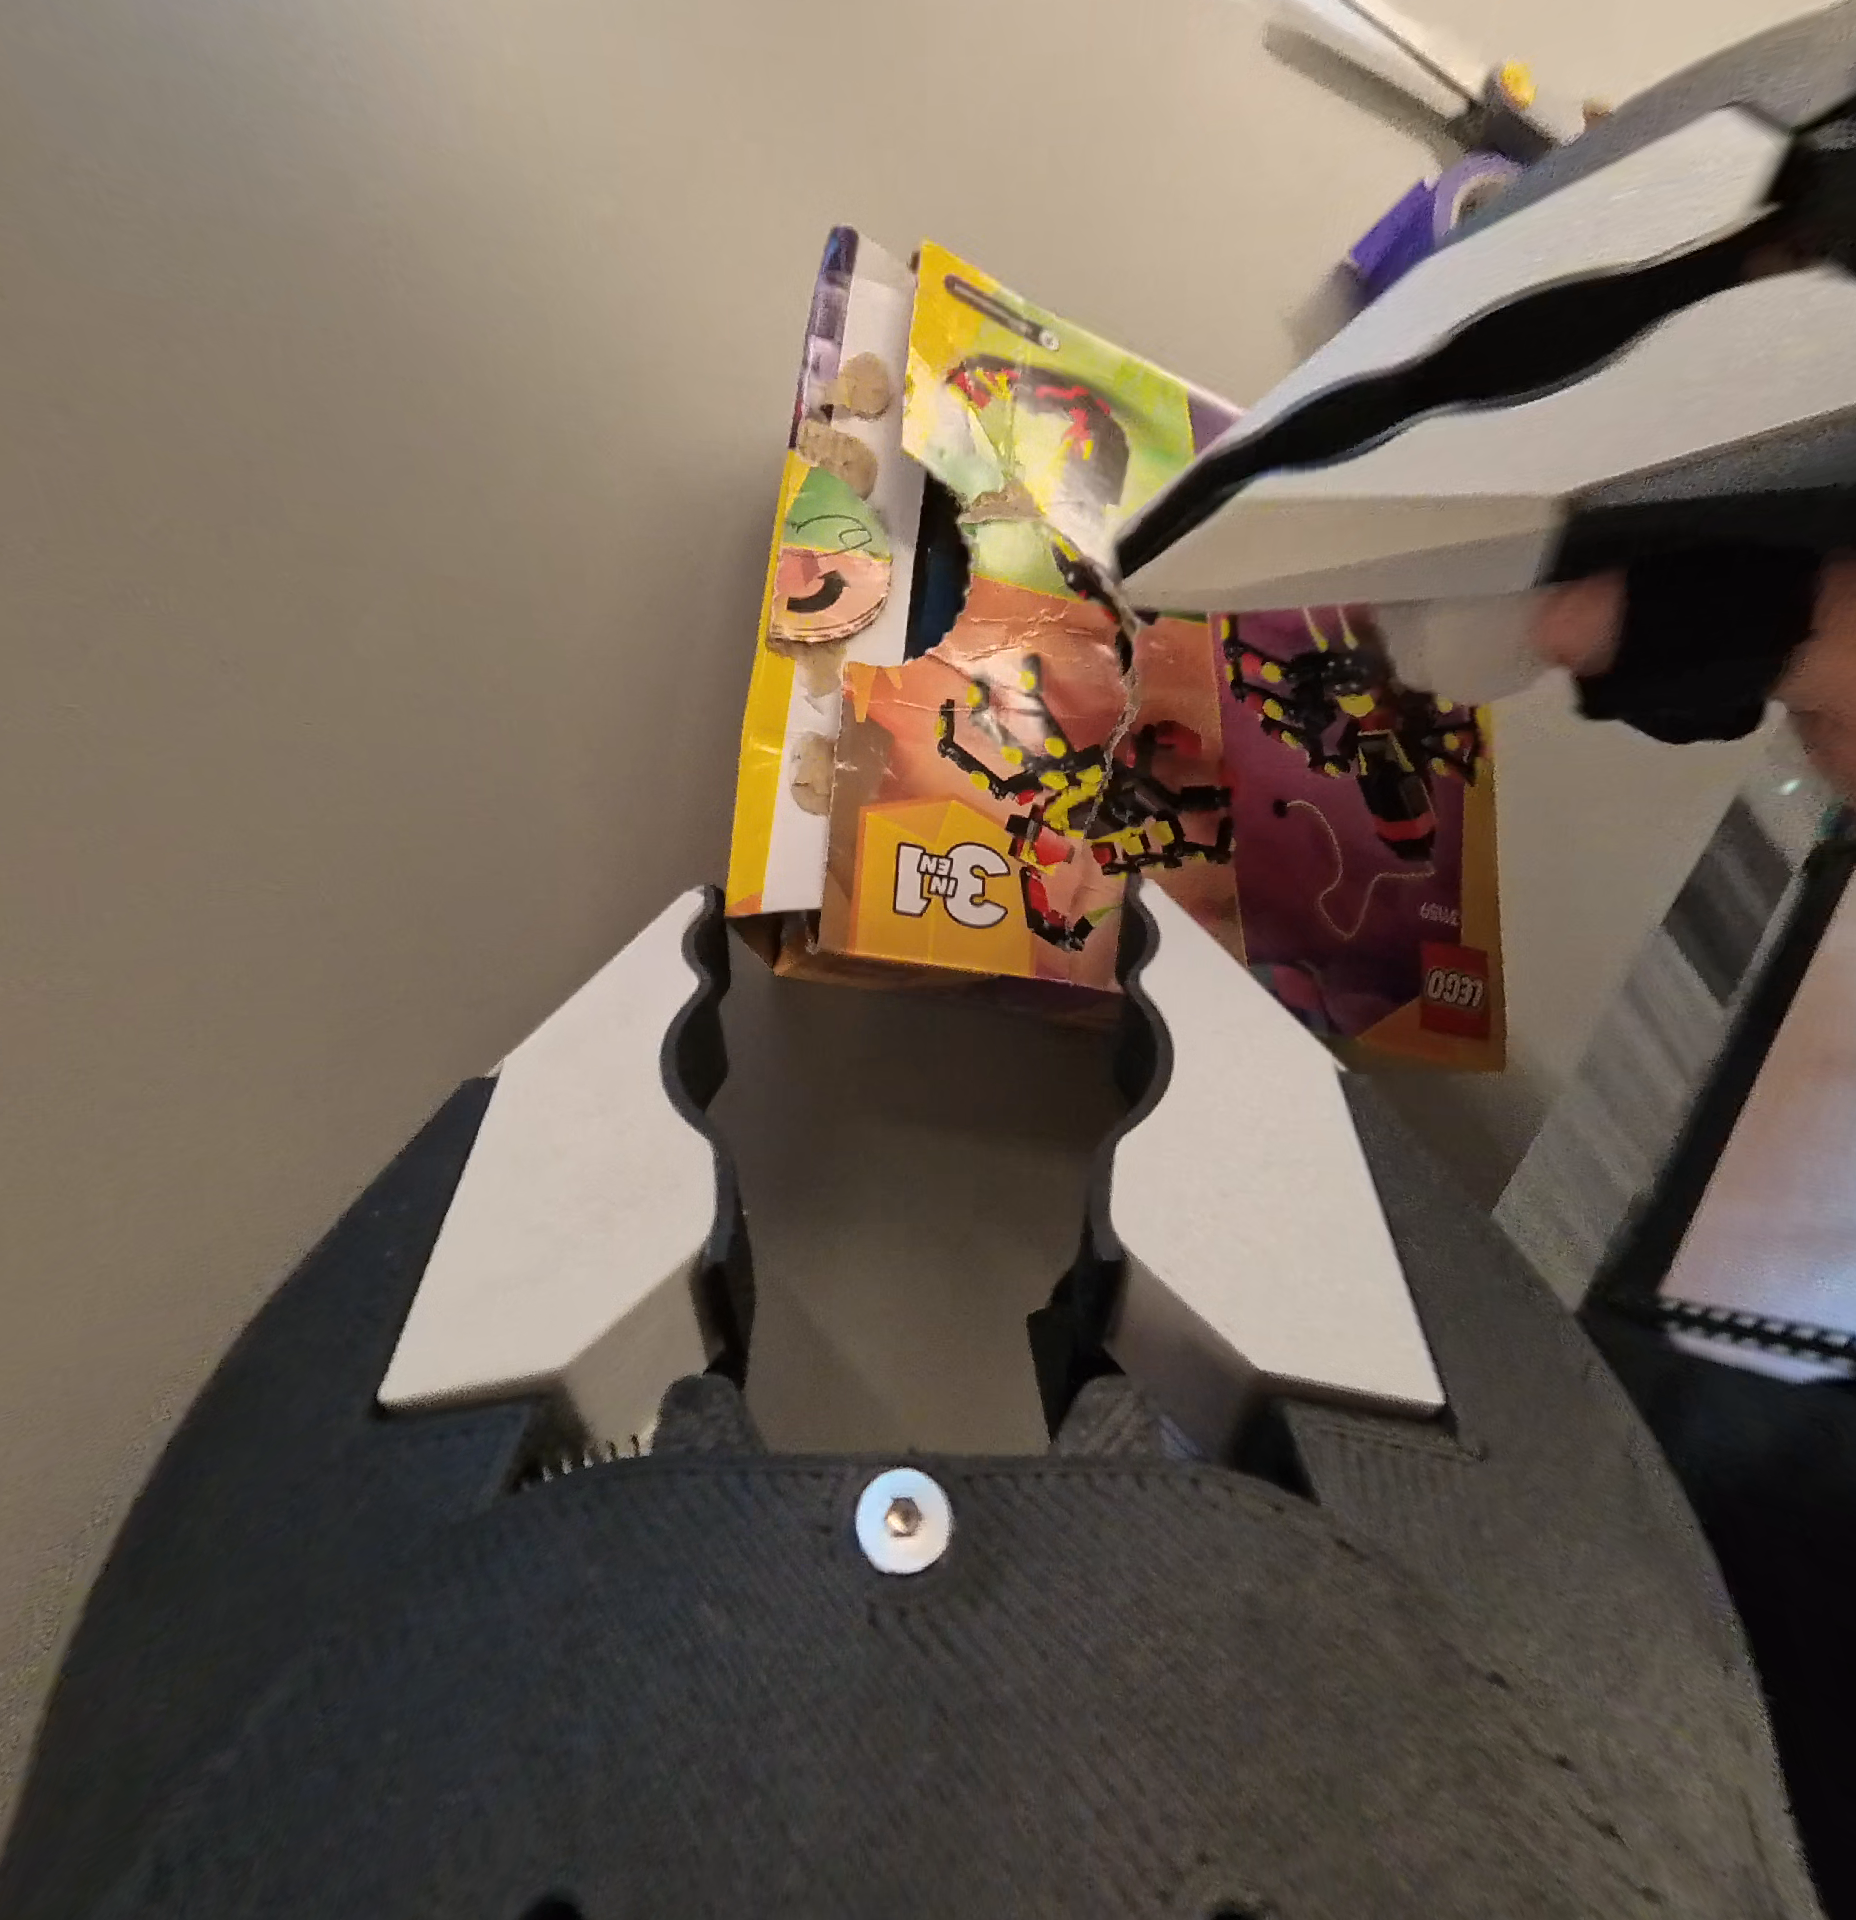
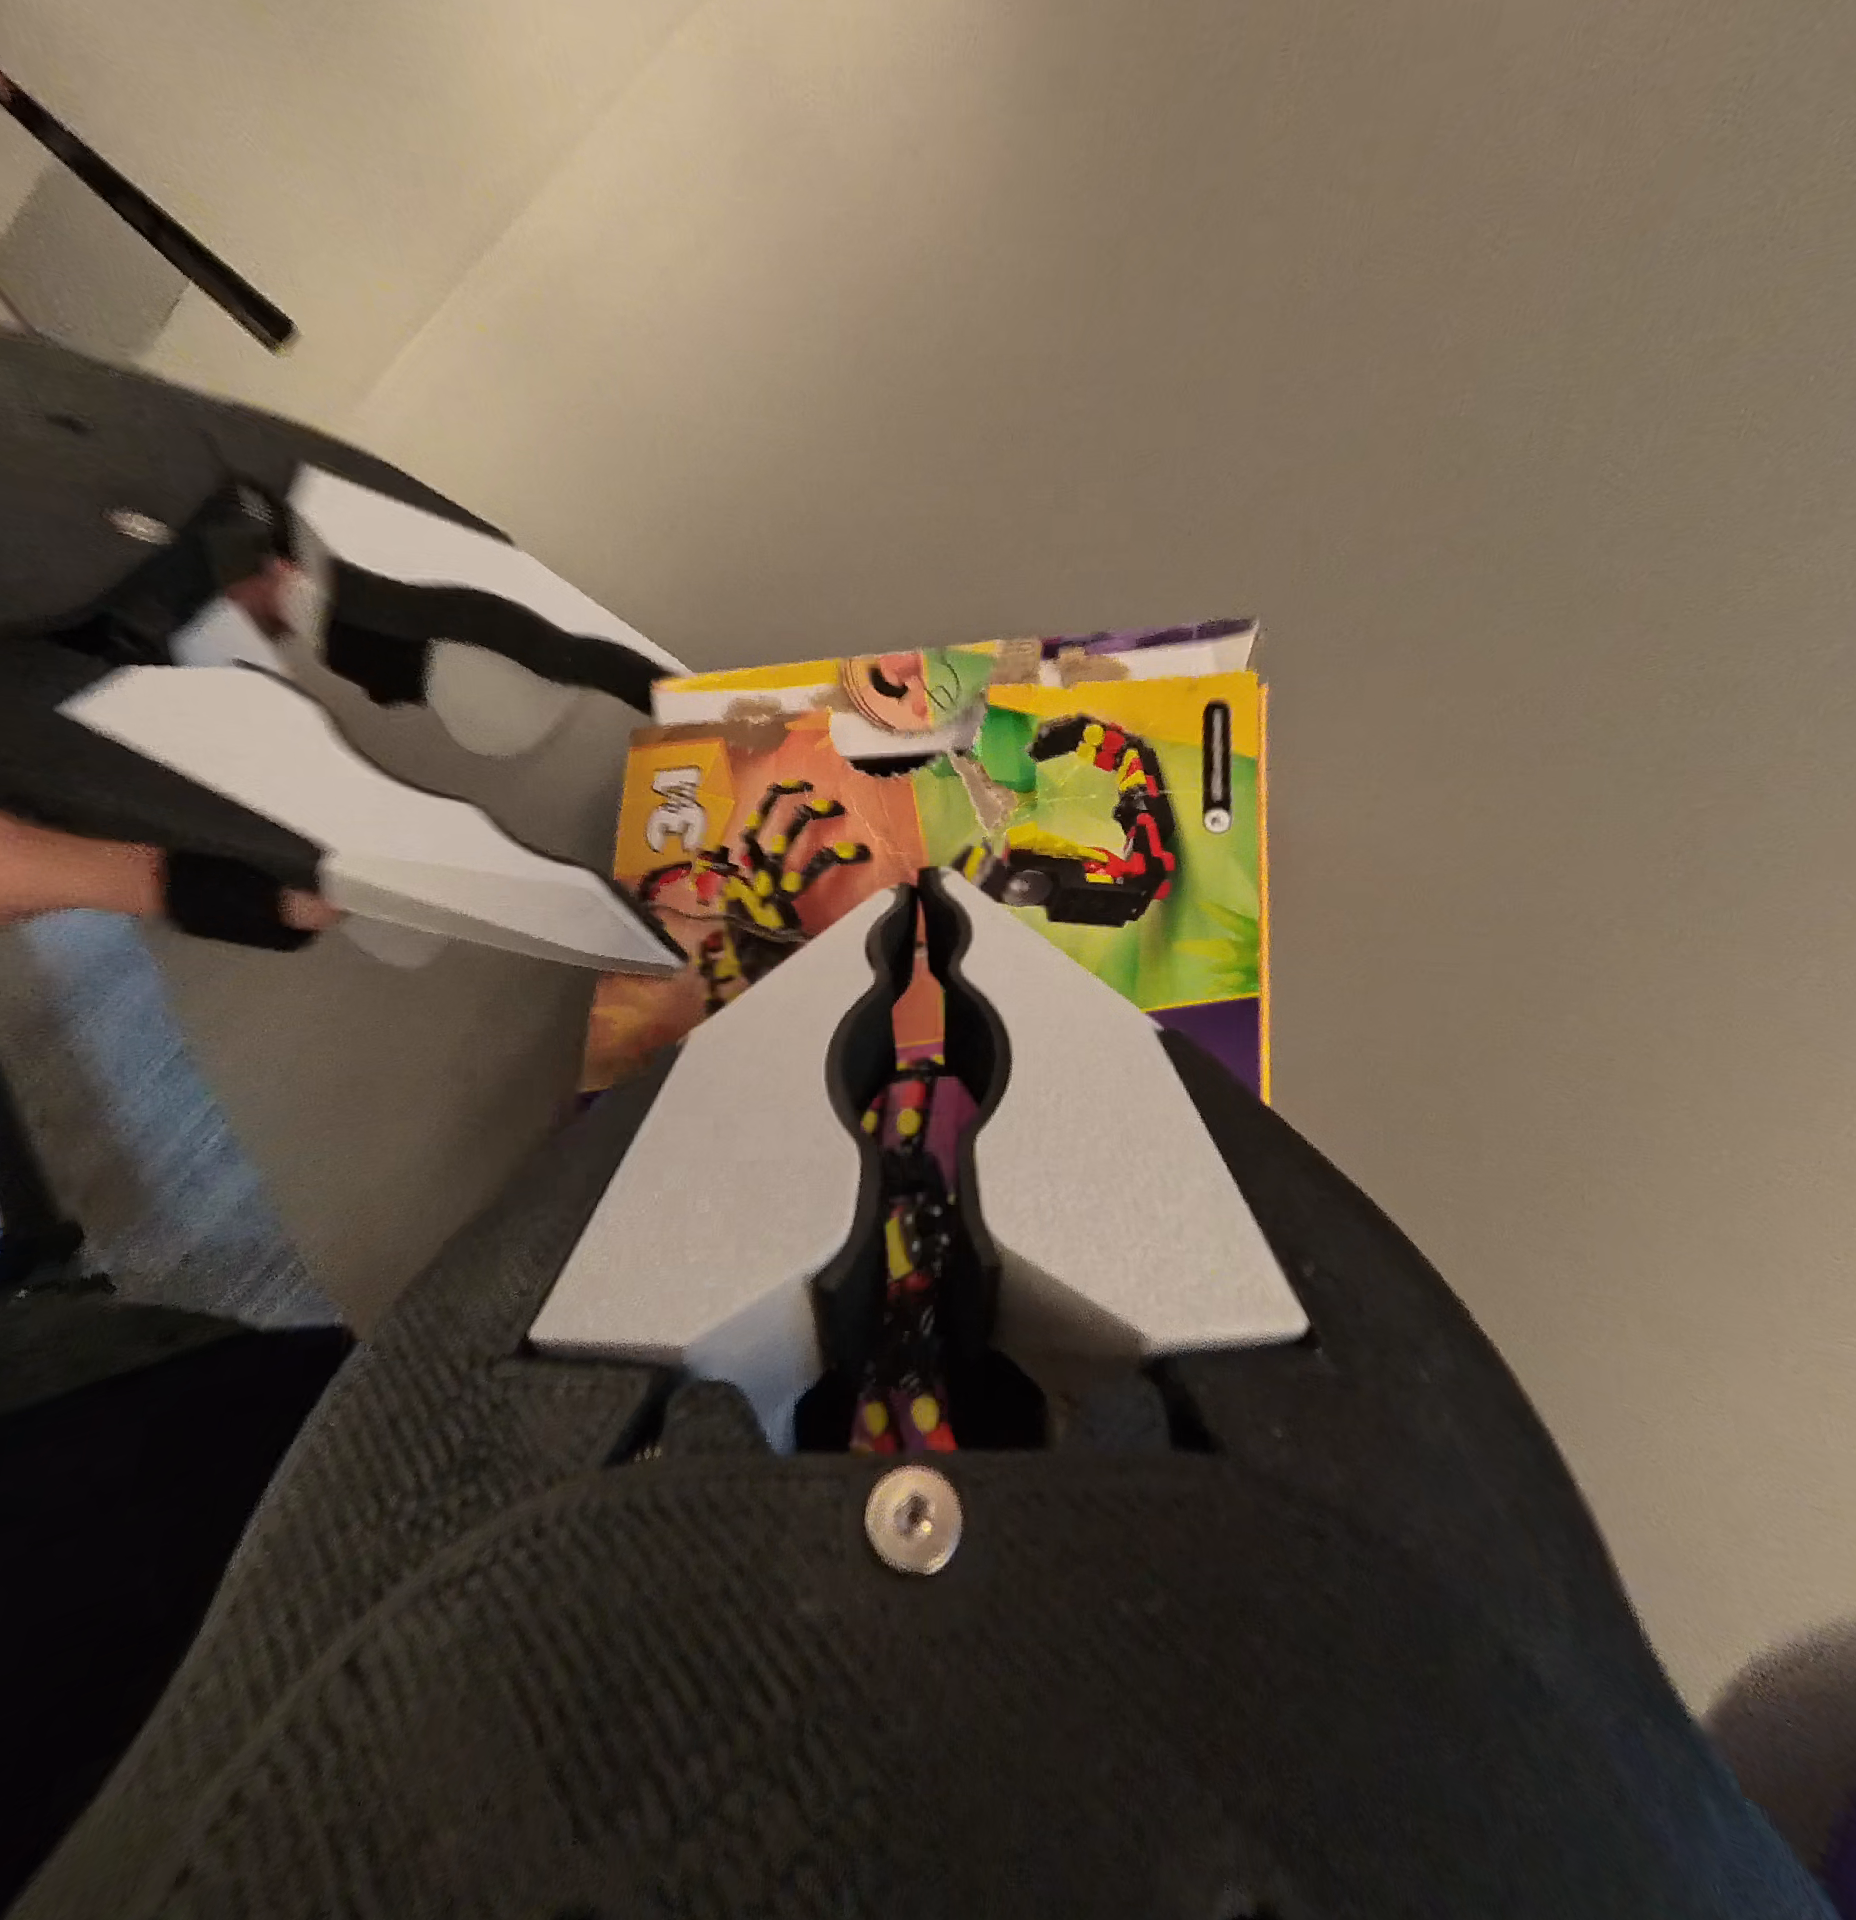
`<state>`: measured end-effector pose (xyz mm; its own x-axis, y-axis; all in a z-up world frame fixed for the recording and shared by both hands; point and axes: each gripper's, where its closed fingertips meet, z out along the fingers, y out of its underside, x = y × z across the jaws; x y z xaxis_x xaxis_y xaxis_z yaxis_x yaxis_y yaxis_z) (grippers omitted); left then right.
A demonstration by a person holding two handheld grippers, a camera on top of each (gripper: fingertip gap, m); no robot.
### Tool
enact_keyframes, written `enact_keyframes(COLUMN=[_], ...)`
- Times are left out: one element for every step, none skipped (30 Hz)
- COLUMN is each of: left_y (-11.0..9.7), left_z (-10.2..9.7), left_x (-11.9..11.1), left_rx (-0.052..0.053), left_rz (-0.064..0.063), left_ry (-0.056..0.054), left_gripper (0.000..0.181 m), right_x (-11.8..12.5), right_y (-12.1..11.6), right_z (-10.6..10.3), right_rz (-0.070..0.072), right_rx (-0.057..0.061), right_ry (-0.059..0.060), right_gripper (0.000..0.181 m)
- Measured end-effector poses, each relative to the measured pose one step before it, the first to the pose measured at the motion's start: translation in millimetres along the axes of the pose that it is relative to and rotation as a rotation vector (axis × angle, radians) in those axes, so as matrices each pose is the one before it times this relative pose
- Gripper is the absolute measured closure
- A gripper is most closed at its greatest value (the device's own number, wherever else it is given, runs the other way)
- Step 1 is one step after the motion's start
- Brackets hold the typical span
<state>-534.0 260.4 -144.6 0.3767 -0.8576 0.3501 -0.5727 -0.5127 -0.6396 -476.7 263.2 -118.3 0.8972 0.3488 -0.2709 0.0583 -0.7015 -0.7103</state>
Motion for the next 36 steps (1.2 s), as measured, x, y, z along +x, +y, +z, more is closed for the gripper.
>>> enact_keyframes(left_y=[-2.26, -2.31, -2.04, -1.83, -2.10, -2.35, -2.02, -1.25, -1.83, -4.01, -7.86, -11.66, -13.46, -12.66, -9.37, -3.70, -0.64, 0.53, 3.88, 6.04, 5.80, 4.06, 0.63, -4.10, -2.93, -2.49, -2.85, -2.81, -2.08, 0.53, 3.38, 1.48, -0.60, -1.33, -1.03, 0.51], left_z=[3.35, 2.91, 2.40, 1.32, 0.15, -0.34, -0.37, -0.34, -1.35, -2.87, -3.60, -3.94, -3.30, -1.57, 1.00, 3.89, 5.97, 7.79, 8.76, 8.63, 7.80, 6.23, 3.41, -0.29, -0.51, 1.00, 2.04, 2.71, 2.72, 1.70, -0.12, -1.10, -1.28, -0.46, 0.48, 1.16], left_x=[1.12, 1.23, 1.53, -0.02, -1.33, -1.86, -1.40, -1.61, -4.31, -6.57, -5.22, -1.42, 3.82, 5.44, 4.99, 4.54, 7.63, 8.54, 3.79, -1.18, -6.03, -6.26, -3.27, -2.85, -6.37, -1.74, 5.78, 9.44, 8.24, 0.09, -3.55, -3.33, 0.73, 0.96, -0.99, -0.89], left_rx=[0.0142, 0.0165, 0.0143, 0.0077, 0.0093, 0.0094, 0.0058, -0.0032, -0.0118, -0.0074, 0.0156, 0.0397, 0.0437, 0.0356, 0.0173, -0.0105, -0.0258, -0.0251, -0.0380, -0.0490, -0.0469, -0.0374, -0.0151, 0.0160, 0.0110, 0.0088, 0.0110, 0.0112, -0.0005, -0.0201, -0.0353, -0.0171, 0.0042, 0.0110, 0.0140, 0.0085], left_rz=[-0.0215, -0.0081, 0.0066, 0.0199, 0.0273, 0.0327, 0.0305, 0.0198, 0.0050, 0.0022, 0.0062, 0.0057, 0.0022, -0.0030, -0.0065, -0.0102, -0.0148, -0.0165, -0.0095, 0.0098, 0.0219, 0.0318, 0.0353, 0.0226, 0.0039, -0.0054, -0.0136, -0.0288, -0.0466, -0.0397, -0.0239, -0.0139, -0.0149, -0.0150, -0.0062, -0.0006], left_ry=[0.0080, 0.0067, 0.0084, 0.0019, -0.0073, -0.0120, -0.0084, -0.0073, -0.0228, -0.0384, -0.0349, -0.0167, 0.0134, 0.0185, 0.0122, 0.0102, 0.0320, 0.0392, 0.0113, -0.0150, -0.0428, -0.0437, -0.0278, -0.0251, -0.0388, -0.0003, 0.0553, 0.0859, 0.0809, 0.0299, 0.0039, -0.0003, 0.0216, 0.0236, 0.0092, 0.0061], left_gripper=[0.107, 0.108, 0.109, 0.108, 0.107, 0.106, 0.106, 0.106, 0.105, 0.106, 0.109, 0.113, 0.117, 0.120, 0.127, 0.140, 0.155, 0.159, 0.163, 0.165, 0.161, 0.152, 0.152, 0.153, 0.147, 0.145, 0.152, 0.157, 0.155, 0.155, 0.166, 0.168, 0.170, 0.172, 0.174, 0.174], right_x=[1.48, 4.20, 5.98, 9.61, 12.50, 9.66, 2.86, -3.70, -3.15, -1.46, 4.01, 9.32, 6.35, -0.19, 2.03, 3.96, 1.16, 1.14, 2.65, -2.48, 0.49, -0.22, 0.08, -0.70, 0.04, 0.18, -0.01, -0.28, 0.15, 0.26, -0.27, -0.22, -0.42, -0.36, -0.09, 0.11], right_y=[-10.25, -13.65, -13.20, -8.47, -1.63, 3.70, 6.00, 5.97, 3.68, 2.23, 4.88, 7.24, 5.39, 3.12, 5.93, 7.99, 6.40, 6.22, 5.32, -3.90, -0.05, -0.79, -1.10, -0.61, -0.65, -0.36, -0.23, -0.10, 0.04, 0.40, 0.39, -0.21, -0.38, -0.23, -0.17, -0.08], right_z=[-15.30, -21.29, -23.19, -21.43, -17.71, -13.21, -8.55, -4.00, -0.30, 2.75, 5.58, 7.84, 9.58, 10.52, 10.48, 8.77, 7.09, 5.75, 3.37, -0.04, -0.21, -0.73, -0.99, -1.00, -1.08, -0.85, -0.42, 0.03, 0.25, 0.56, 0.50, 0.42, 0.40, 0.22, 0.26, 0.18], right_rz=[-0.0203, -0.0314, -0.0278, -0.0199, -0.0182, -0.0169, 0.0154, 0.0513, 0.0547, 0.0227, -0.0042, -0.0119, -0.0016, 0.0035, 0.0006, 0.0052, 0.0116, 0.0029, -0.0028, 0.0216, 0.0031, 0.0015, 0.0056, 0.0170, 0.0297, 0.0244, 0.0104, -0.0014, -0.0077, -0.0095, -0.0033, -0.0031, -0.0015, 0.0014, 0.0033, 0.0048], right_rx=[0.0736, 0.1086, 0.1145, 0.0915, 0.0606, 0.0367, 0.0123, -0.0080, -0.0133, -0.0206, -0.0457, -0.0623, -0.0497, -0.0332, -0.0473, -0.0627, -0.0459, -0.0296, -0.0171, 0.0343, 0.0163, 0.0162, 0.0228, 0.0247, 0.0242, 0.0178, 0.0104, 0.0026, -0.0046, -0.0090, -0.0091, -0.0025, 0.0014, 0.0027, 0.0020, 0.0028], right_ry=[0.0043, 0.0307, 0.0386, 0.0516, 0.0591, 0.0281, -0.0272, -0.0776, -0.0743, -0.0597, -0.0235, 0.0107, -0.0029, -0.0357, -0.0130, 0.0111, 0.0049, 0.0112, 0.0228, -0.0111, 0.0072, -0.0020, -0.0039, -0.0102, -0.0074, -0.0056, -0.0068, -0.0057, 0.0003, 0.0017, 0.0004, 0.0013, 0.0001, -0.0013, -0.0021, -0.0037], right_gripper=[0.180, 0.181, 0.180, 0.170, 0.157, 0.146, 0.137, 0.135, 0.135, 0.136, 0.139, 0.140, 0.139, 0.139, 0.139, 0.139, 0.142, 0.140, 0.140, 0.143, 0.143, 0.143, 0.143, 0.143, 0.145, 0.146, 0.147, 0.147, 0.145, 0.143, 0.142, 0.143, 0.143, 0.143, 0.143, 0.143])
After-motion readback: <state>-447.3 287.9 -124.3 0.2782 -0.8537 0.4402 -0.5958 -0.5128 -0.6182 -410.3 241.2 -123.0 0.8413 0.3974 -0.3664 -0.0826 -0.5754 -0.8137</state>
